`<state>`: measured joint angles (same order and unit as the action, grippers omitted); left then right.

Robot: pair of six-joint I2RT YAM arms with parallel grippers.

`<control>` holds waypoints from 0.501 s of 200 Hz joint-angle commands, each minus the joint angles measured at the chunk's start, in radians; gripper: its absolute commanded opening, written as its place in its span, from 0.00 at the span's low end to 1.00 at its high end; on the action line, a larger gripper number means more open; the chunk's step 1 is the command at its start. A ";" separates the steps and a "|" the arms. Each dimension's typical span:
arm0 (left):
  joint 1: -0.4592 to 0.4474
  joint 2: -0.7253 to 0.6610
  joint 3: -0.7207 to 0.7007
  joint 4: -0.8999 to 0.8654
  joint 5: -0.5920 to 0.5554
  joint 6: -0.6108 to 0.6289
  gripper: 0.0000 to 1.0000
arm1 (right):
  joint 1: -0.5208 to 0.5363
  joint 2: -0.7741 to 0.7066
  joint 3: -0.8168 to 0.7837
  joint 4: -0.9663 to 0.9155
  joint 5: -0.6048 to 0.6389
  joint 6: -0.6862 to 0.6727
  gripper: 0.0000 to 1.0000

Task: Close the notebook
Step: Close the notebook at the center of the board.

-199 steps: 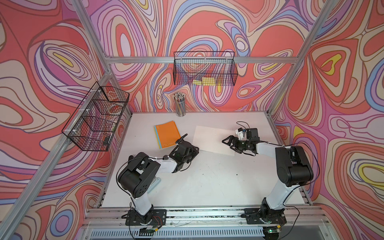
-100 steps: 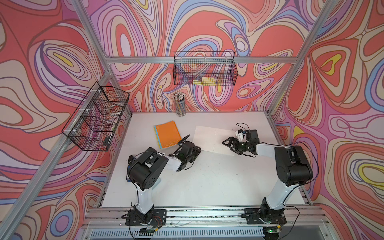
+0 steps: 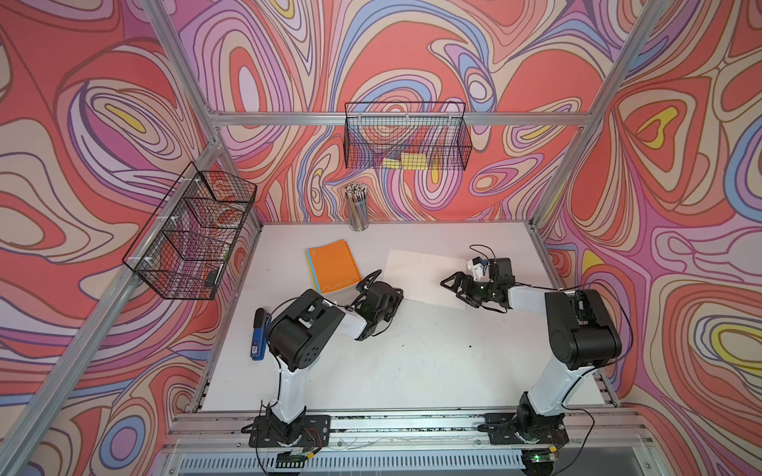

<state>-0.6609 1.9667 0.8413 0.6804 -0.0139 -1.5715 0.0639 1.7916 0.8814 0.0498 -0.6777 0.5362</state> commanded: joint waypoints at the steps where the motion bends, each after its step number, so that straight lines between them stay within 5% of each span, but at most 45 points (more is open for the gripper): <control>1: -0.011 0.035 0.023 -0.032 -0.045 -0.048 0.41 | -0.003 -0.014 -0.025 -0.015 0.003 0.001 0.98; 53: -0.020 0.072 0.018 -0.014 -0.096 -0.061 0.30 | -0.004 -0.014 -0.032 -0.012 -0.002 0.001 0.98; 100: -0.031 0.103 0.005 0.036 -0.118 -0.044 0.00 | -0.004 -0.014 -0.036 -0.013 -0.002 -0.003 0.98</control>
<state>-0.6815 2.0312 0.8566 0.7269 -0.0959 -1.6169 0.0639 1.7882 0.8696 0.0647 -0.6815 0.5362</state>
